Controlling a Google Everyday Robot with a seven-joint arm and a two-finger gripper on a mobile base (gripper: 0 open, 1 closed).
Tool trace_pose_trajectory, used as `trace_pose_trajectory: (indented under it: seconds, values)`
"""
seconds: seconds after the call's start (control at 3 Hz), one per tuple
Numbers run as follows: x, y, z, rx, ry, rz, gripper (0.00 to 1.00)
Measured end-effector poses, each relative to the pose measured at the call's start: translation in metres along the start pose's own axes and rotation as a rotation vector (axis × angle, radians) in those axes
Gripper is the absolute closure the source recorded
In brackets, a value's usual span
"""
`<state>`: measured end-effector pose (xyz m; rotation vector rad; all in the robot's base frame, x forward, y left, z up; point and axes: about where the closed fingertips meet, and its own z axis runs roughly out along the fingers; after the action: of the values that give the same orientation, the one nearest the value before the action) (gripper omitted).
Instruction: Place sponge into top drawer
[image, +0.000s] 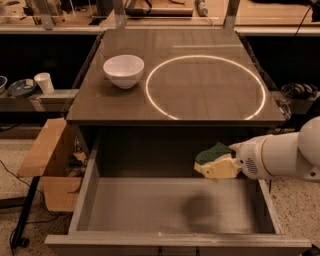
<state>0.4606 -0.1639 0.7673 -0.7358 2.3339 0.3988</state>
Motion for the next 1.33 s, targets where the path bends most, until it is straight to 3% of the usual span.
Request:
trace_pose_trajectory:
  seconds: [0.33,0.67,1.33]
  values:
    - [0.005,0.0,0.014,-0.007,0.018,0.001,1.0]
    - [0.018,-0.003,0.039,-0.026,0.062,0.036,1.0]
    - [0.039,-0.003,0.059,-0.046,0.114,0.085,1.0]
